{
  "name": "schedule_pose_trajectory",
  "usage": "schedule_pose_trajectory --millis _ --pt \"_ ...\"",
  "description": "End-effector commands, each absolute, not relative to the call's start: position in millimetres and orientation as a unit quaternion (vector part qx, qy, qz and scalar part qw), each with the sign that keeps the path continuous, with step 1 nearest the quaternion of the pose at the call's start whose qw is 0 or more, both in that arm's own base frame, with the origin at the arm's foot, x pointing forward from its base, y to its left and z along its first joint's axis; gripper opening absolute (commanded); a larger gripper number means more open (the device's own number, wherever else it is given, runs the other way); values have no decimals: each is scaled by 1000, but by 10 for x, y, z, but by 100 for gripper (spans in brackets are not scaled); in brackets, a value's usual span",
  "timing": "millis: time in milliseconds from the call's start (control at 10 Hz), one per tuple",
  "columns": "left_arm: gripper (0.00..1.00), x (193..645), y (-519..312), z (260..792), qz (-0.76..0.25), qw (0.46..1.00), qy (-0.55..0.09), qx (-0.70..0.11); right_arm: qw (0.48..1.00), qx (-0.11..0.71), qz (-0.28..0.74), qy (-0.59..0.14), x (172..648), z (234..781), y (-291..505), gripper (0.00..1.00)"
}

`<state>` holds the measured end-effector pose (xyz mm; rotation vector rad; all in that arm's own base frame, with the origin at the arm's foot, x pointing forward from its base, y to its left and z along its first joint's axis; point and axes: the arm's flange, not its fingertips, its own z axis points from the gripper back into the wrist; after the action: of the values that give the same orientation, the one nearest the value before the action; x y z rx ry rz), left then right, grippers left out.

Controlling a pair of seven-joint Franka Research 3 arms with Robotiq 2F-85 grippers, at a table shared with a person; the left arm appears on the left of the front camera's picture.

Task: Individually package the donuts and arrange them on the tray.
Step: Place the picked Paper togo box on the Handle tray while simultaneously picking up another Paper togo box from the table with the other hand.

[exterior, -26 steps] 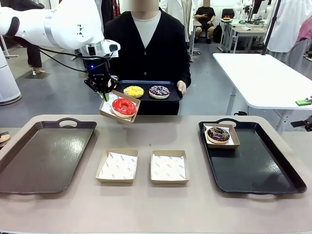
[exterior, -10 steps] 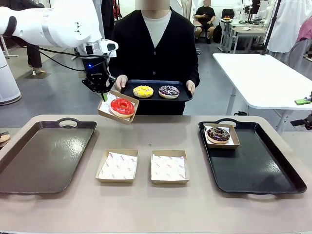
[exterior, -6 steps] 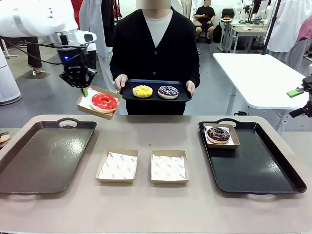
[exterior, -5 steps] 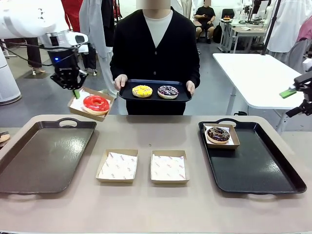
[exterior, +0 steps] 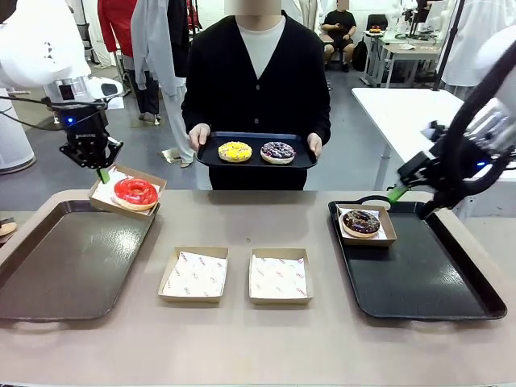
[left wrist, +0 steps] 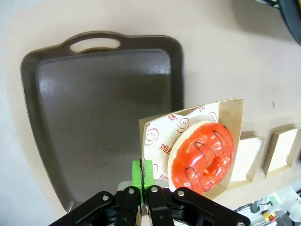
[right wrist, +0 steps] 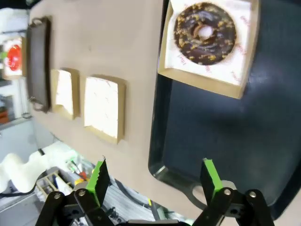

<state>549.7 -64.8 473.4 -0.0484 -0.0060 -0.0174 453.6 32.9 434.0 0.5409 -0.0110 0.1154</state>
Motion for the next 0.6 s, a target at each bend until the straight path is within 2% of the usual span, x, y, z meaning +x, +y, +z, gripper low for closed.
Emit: schedule_pose_trajectory --millis 0,500 --pt "1 5530 -475 4575 3 1000 -6 -28 973 225 43 -3 4571 4219 639 100" --pt "1 5542 -401 4493 14 1000 9 -24 970 237 56 0 4547 4174 979 100"
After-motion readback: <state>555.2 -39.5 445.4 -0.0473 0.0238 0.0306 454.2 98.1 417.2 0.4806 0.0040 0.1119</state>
